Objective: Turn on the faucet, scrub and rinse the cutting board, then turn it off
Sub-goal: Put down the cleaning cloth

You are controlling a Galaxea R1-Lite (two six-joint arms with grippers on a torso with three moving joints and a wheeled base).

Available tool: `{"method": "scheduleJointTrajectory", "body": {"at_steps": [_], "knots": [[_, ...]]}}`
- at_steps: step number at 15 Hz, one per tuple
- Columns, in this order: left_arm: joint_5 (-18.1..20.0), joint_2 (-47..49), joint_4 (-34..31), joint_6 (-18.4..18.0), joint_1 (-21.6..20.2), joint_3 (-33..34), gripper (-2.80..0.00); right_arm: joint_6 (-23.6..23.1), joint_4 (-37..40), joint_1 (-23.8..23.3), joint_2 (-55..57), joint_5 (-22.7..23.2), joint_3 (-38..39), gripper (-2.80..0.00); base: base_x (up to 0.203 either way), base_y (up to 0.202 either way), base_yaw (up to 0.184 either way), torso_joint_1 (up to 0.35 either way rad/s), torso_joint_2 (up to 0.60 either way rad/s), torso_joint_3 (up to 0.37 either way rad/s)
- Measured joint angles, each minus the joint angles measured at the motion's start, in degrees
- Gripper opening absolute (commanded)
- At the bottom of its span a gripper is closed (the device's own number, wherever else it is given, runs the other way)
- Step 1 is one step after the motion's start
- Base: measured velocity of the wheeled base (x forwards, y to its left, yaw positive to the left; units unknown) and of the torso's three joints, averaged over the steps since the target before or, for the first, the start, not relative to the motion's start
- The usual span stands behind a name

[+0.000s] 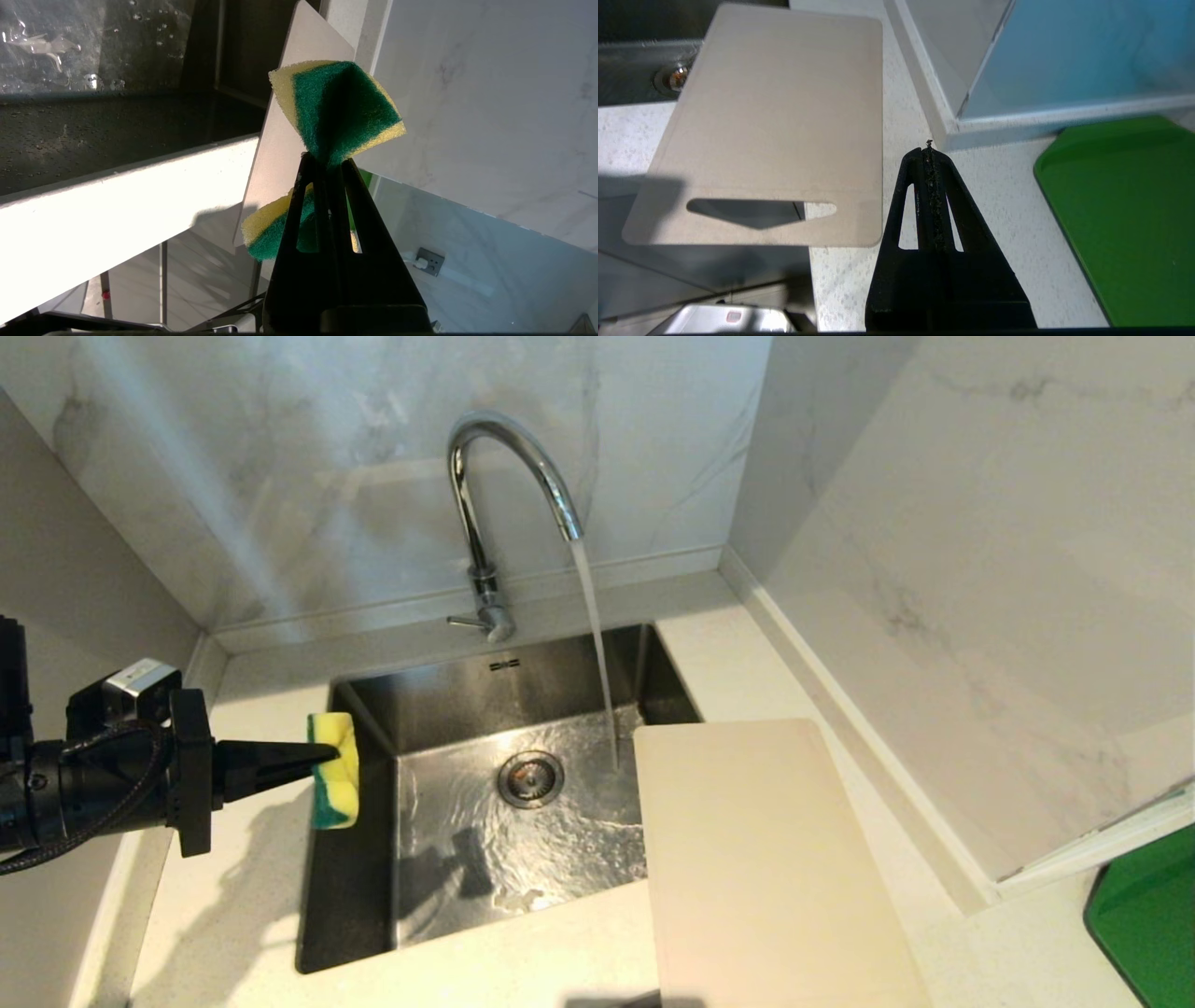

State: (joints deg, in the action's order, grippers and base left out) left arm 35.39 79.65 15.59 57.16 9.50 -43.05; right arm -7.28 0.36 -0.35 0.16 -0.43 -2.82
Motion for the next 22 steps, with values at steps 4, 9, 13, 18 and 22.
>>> {"method": "scheduleJointTrajectory", "body": {"at_steps": [4,9,13,18,22], "knots": [[-0.06,0.17,0.02,-0.27,0.0,-0.16,-2.8,0.62,-0.05,0.02,-0.21,3.02,2.57,-2.8,0.0,0.0,0.0,0.0,0.0,0.0],[-0.11,0.52,-0.33,-0.31,0.0,-1.04,-2.8,2.32,-0.11,0.0,-0.26,2.6,2.8,-2.8,0.0,0.0,0.0,0.0,0.0,0.0],[-0.34,0.93,-9.22,-4.7,0.0,-7.36,-2.8,2.57,-0.11,0.02,-0.26,2.24,2.82,-2.8,0.0,0.0,0.0,0.0,0.0,0.0],[-14.2,5.3,-38.82,-27.86,0.24,-21.04,-2.8,3.02,-0.14,0.05,-0.26,2.14,2.82,-2.8,0.0,0.0,0.0,0.0,0.0,0.0],[-23.36,10.66,-44.32,-37.34,-3.59,-21.11,-2.8,5.64,-0.36,0.01,-0.26,1.01,2.82,-2.8,0.0,0.0,0.0,0.0,0.0,0.0]]}}
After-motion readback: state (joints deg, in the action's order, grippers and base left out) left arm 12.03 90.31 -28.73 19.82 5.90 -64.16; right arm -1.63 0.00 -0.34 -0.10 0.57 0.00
